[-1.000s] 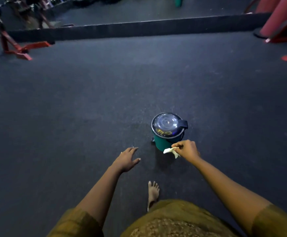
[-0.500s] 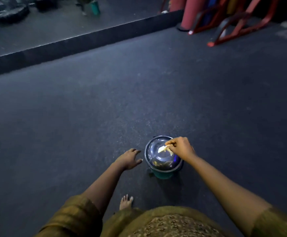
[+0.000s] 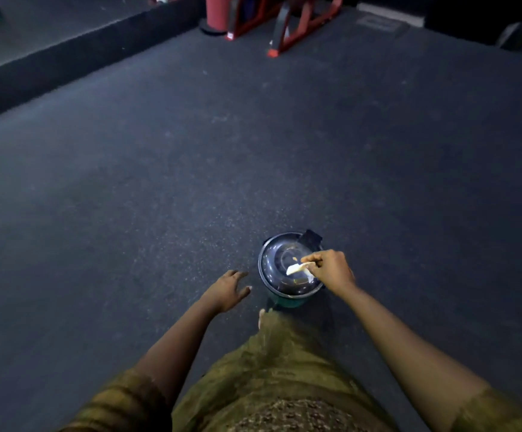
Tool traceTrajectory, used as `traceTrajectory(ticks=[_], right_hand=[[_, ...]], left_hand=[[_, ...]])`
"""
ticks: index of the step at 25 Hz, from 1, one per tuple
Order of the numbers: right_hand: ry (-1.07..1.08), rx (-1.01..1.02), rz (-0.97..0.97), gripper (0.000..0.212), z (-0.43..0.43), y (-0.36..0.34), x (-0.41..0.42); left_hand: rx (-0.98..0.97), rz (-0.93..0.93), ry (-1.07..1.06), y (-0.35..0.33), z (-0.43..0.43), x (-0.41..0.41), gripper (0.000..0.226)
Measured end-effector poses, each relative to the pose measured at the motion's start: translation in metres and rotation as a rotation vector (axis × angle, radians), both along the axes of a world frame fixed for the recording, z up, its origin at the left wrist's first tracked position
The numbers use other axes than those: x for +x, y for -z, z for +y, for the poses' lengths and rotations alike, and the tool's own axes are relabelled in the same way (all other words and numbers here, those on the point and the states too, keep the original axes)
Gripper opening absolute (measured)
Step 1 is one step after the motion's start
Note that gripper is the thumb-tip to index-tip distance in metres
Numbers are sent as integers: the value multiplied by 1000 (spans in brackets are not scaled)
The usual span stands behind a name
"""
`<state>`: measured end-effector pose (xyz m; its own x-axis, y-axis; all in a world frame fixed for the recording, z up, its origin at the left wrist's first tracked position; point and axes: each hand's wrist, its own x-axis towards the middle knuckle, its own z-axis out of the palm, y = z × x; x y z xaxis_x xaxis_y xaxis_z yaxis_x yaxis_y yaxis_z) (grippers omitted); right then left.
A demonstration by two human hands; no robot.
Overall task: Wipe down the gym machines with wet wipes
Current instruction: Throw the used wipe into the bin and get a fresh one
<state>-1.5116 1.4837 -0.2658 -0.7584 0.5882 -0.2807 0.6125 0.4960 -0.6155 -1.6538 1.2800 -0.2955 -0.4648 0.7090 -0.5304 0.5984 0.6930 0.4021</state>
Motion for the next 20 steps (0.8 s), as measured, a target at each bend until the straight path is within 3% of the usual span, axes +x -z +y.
traceTrajectory(ticks=[6,20], right_hand=[[62,36,-10,19,-7,-3,-13],[-88,40,-105,21,-9,0,-98]], left_hand=[[36,-40,29,-4,8,-23,55],[94,-83,-84,0,14,-82,55]])
